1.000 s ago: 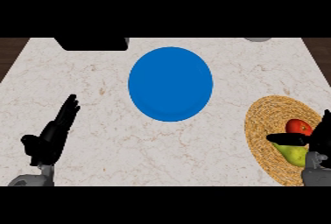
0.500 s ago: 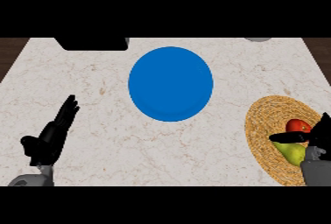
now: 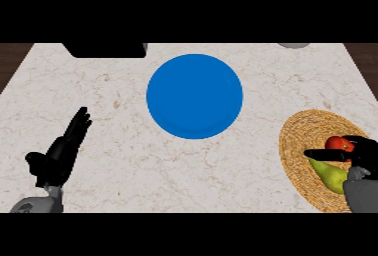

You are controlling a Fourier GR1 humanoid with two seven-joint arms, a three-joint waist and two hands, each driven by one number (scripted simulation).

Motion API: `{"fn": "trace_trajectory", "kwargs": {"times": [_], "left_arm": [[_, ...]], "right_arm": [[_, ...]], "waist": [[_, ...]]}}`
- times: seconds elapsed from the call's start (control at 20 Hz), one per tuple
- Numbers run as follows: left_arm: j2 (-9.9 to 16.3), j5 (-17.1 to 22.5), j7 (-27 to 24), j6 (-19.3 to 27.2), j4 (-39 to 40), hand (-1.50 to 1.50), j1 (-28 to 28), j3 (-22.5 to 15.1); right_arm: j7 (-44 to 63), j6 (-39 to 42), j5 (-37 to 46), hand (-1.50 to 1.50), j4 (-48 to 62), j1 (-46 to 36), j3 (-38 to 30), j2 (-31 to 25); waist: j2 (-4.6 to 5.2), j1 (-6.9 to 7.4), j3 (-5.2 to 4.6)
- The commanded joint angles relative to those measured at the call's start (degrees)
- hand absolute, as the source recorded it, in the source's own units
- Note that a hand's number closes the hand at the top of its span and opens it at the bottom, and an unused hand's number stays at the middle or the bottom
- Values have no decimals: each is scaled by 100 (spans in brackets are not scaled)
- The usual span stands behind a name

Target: Pick the tomato from the placemat and place it in the plate

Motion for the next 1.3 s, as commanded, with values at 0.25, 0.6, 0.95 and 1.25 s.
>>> {"fn": "trace_trajectory", "kwargs": {"times": [0.25,0.6,0.95,1.25], "left_arm": [[-155,-213,-37,-60,76,0,-31,113],[-69,-63,179,-205,-97,0,-33,232],[-204,-224,170,-18,-110,0,-14,130],[-98,-205,91,-157,-404,0,276,247]], "right_arm": [[-554,-170,189,150,558,-177,144,121],[-1827,-140,550,150,352,-338,614,-456],[-4719,533,-23,150,-467,-4,1463,-1013],[-5025,850,-345,150,-1491,282,1116,-1293]], "waist": [[20,-4,24],[24,42,28],[-9,-55,32],[4,-11,25]]}}
